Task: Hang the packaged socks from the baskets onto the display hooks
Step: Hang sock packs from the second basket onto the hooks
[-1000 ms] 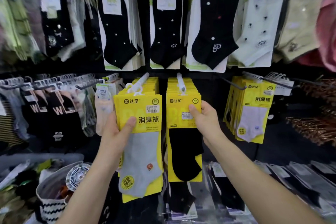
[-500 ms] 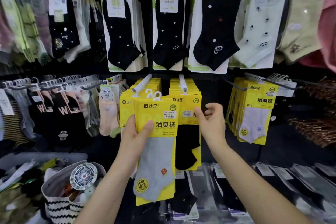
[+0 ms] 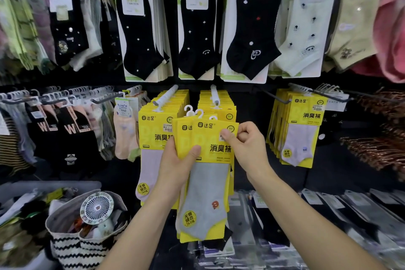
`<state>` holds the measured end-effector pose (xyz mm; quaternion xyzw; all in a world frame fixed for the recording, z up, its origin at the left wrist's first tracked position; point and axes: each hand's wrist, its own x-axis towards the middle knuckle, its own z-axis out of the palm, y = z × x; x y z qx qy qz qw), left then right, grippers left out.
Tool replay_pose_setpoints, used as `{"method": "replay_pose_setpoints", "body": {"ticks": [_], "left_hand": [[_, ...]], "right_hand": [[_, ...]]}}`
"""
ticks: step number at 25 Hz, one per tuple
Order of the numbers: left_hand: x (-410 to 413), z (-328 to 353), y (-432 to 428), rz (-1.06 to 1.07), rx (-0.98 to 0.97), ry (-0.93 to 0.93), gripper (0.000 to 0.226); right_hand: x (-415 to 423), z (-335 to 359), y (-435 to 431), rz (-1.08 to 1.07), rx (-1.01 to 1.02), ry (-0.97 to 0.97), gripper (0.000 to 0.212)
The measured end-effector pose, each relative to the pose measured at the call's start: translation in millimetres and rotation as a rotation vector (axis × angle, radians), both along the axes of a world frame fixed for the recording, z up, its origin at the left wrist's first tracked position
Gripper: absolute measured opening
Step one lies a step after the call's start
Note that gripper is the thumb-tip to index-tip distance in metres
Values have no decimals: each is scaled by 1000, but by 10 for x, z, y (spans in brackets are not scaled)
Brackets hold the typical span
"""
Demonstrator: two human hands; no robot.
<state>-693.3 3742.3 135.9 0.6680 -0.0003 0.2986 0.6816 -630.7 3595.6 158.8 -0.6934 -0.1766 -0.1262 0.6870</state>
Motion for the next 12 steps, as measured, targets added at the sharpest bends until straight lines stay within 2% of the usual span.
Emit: {"method": "replay_pose_setpoints", "body": {"ticks": [4,7,10,12], "left_hand": [[38,-48,-54,40,83,31,28],[61,-82,-95,15,115,43,28],[76,-116,-113,4,110,53,26],[79,-134,-121,-19,100,51,25]], "right_hand": [[62,189,-116,68,-140,-110,7],[97,330,-186,61,-371,-228,18],[120,382,-226,101,-545,-229,22],[165,414,-259,67,-593,-216,22]]}}
